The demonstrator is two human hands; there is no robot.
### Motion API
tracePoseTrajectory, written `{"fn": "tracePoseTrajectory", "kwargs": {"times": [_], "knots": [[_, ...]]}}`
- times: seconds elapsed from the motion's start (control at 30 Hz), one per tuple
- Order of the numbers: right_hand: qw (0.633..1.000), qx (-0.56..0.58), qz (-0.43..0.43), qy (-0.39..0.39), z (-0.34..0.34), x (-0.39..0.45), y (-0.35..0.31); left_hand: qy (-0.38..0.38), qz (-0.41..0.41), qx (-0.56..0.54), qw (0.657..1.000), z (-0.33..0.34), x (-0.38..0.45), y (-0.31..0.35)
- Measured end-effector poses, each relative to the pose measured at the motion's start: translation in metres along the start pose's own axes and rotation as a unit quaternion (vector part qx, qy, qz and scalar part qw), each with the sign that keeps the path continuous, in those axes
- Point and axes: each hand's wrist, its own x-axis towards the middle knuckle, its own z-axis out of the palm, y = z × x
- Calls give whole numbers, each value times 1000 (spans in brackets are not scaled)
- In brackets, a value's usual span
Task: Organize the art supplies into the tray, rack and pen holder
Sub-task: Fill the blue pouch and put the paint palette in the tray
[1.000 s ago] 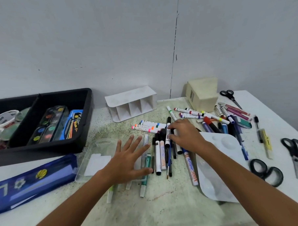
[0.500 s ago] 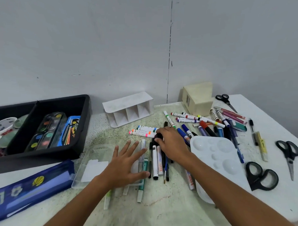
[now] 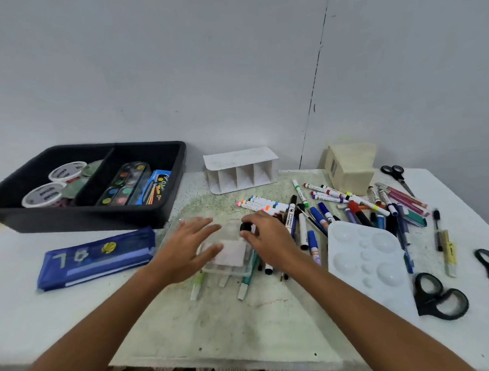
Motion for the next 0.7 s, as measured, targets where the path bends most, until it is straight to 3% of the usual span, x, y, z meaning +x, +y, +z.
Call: {"fn": "tracePoseTrajectory", "kwargs": {"times": [0.33,0.53,0.7], "knots": [[990,-3,-136,-27,80,25,-97,73,-142,71,985,-46,-136,-117],[982,5,-180,-57,127,37,-149,72,-167,103,978,-59,-179,-163],[977,-9,-201,-66,153,43,-170,70,-142,108,981,-62,-183,-193]]}}
